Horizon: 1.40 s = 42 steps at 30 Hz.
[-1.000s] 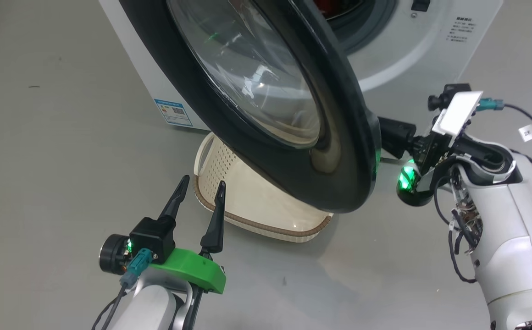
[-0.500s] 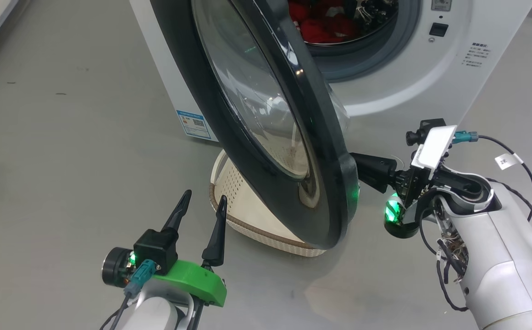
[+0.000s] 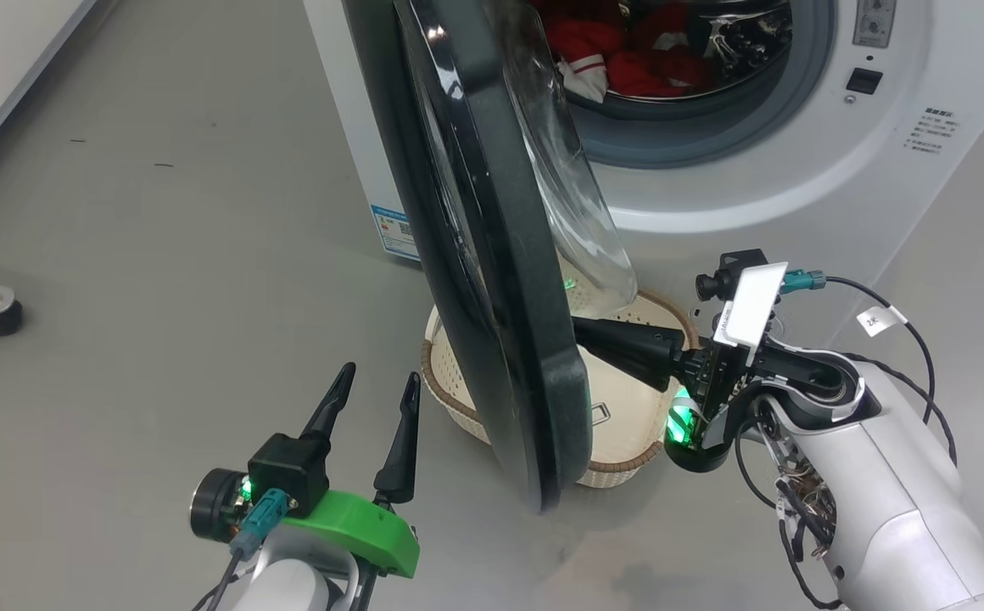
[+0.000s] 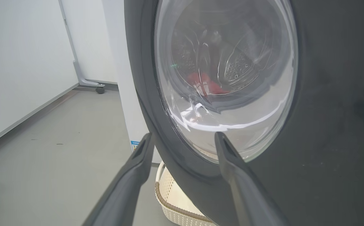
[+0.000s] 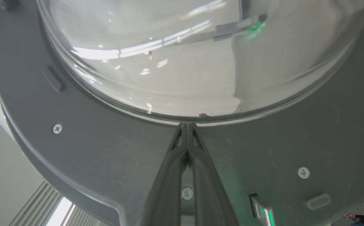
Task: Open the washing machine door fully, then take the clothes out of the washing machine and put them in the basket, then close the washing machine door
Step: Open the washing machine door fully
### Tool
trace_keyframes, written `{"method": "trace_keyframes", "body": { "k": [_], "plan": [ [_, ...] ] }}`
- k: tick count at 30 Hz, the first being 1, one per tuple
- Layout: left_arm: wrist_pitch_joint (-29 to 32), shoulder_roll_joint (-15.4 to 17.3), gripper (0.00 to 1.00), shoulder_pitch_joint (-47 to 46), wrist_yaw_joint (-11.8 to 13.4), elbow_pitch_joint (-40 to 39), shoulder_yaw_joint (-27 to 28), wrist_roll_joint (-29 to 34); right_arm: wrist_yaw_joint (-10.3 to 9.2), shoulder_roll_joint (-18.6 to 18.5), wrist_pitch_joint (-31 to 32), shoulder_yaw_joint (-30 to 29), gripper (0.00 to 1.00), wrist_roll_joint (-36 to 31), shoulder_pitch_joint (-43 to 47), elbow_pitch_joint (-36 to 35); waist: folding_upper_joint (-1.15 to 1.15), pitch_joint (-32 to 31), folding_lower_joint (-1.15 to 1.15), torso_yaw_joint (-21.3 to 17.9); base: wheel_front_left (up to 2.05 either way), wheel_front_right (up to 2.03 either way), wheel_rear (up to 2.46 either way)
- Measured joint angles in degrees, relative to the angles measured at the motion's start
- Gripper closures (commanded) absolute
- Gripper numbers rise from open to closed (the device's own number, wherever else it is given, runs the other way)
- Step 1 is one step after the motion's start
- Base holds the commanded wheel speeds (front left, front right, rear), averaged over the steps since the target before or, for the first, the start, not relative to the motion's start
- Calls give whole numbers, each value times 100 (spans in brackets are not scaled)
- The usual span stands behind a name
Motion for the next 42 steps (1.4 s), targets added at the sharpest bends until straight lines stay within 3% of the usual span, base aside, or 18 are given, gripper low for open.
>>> {"method": "trace_keyframes", "body": {
  "k": [18,30,36,37,38,39,40,41,42],
  "plan": [
    [0,5,0,83,1,-36,113,-3,2,4,-528,701,100,446,88,-285,0,-44,0,139,0,0,0],
    [0,7,0,137,2,-65,223,4,9,19,-1002,515,100,890,472,-492,0,-69,0,41,0,0,0],
    [0,7,0,160,16,-65,227,7,53,29,-1394,63,100,983,730,-699,0,-95,0,-64,0,0,0],
    [0,8,0,168,16,-64,231,7,53,29,-1465,-24,89,972,791,-773,0,-98,0,-75,0,0,0],
    [0,8,0,174,16,-64,233,7,53,29,-1556,-123,71,957,839,-847,0,-101,0,-85,0,0,0],
    [0,8,0,179,16,-65,235,7,53,29,-1637,-215,24,957,889,-933,0,-104,0,-97,0,0,0],
    [0,8,0,183,16,-65,240,7,53,29,-1692,-287,24,934,931,-1012,0,-107,0,-108,0,0,0],
    [0,8,0,190,16,-66,245,7,53,30,-1763,-348,0,843,967,-1078,0,-110,0,-119,0,0,0],
    [0,8,0,197,16,-66,252,7,53,35,-1849,-414,0,767,1018,-1144,0,-112,0,-132,0,0,0]
  ]
}}
